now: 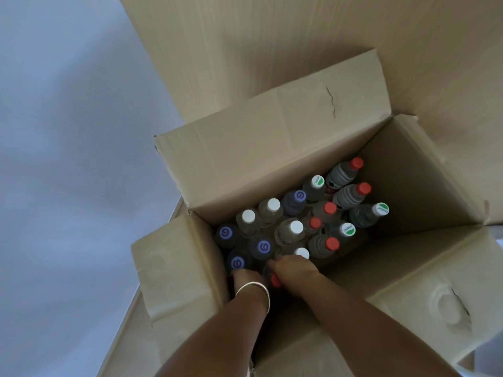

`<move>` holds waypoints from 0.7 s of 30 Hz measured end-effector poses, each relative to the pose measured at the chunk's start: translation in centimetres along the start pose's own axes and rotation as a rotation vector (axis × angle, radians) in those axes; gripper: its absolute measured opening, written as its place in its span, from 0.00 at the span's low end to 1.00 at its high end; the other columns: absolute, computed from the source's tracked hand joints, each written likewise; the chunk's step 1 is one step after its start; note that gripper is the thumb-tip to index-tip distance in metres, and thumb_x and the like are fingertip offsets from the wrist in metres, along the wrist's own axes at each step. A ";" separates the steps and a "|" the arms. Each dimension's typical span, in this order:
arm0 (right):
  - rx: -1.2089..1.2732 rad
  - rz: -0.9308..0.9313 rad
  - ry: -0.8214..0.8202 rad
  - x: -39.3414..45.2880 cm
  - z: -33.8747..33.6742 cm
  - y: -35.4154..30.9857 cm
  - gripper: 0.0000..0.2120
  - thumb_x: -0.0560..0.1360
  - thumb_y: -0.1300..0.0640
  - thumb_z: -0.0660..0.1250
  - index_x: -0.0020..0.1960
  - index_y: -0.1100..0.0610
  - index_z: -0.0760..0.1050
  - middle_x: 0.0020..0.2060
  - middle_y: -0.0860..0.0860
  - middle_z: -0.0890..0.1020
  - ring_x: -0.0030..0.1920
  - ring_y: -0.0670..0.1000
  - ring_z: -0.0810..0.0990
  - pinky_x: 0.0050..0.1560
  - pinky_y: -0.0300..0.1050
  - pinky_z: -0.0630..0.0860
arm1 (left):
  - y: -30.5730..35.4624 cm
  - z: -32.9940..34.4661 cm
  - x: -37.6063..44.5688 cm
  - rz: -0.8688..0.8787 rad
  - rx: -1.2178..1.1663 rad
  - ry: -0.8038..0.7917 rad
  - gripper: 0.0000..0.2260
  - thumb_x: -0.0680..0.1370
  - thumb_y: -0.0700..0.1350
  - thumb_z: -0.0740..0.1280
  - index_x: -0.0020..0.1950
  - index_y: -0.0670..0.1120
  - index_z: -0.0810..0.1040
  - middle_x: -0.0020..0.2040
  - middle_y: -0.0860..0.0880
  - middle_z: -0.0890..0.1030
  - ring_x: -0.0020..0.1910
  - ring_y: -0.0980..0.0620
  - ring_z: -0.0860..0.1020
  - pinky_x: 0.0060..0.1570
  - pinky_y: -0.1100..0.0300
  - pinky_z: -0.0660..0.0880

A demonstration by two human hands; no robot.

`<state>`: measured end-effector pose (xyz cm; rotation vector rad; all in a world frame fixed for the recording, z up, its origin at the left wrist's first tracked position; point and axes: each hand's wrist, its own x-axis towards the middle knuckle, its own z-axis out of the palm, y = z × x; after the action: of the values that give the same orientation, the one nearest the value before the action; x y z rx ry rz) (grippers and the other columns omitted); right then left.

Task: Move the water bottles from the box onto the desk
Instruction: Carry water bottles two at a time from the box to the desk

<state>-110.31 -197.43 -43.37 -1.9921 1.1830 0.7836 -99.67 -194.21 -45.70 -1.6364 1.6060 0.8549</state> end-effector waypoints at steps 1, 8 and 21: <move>0.002 0.003 -0.004 0.4 0.1 0.0 0.18 0.81 0.57 0.59 0.70 0.58 0.69 0.66 0.60 0.74 0.66 0.62 0.74 0.63 0.54 0.70 | -0.1 -0.6 -0.5 0.016 0.037 0.008 0.18 0.84 0.38 0.51 0.71 0.41 0.71 0.69 0.43 0.75 0.69 0.40 0.72 0.62 0.45 0.70; 0.029 0.001 0.068 0.2 -0.1 0.7 0.17 0.79 0.57 0.60 0.68 0.55 0.72 0.65 0.58 0.76 0.64 0.60 0.76 0.62 0.53 0.72 | -0.3 -3.5 -2.1 0.148 0.312 0.004 0.19 0.84 0.38 0.51 0.71 0.42 0.73 0.70 0.45 0.74 0.70 0.43 0.72 0.63 0.47 0.70; 0.650 -0.121 0.367 -13.0 -8.6 2.5 0.10 0.66 0.50 0.77 0.40 0.38 0.77 0.38 0.41 0.82 0.41 0.40 0.78 0.45 0.40 0.75 | -3.6 -16.6 -11.7 0.338 0.144 0.324 0.18 0.73 0.55 0.67 0.57 0.45 0.80 0.57 0.43 0.80 0.58 0.41 0.79 0.51 0.54 0.74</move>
<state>-116.51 -198.78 -28.88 -1.6578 1.2935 -0.0525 -96.41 -201.59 -26.69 -1.4795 2.1610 0.6385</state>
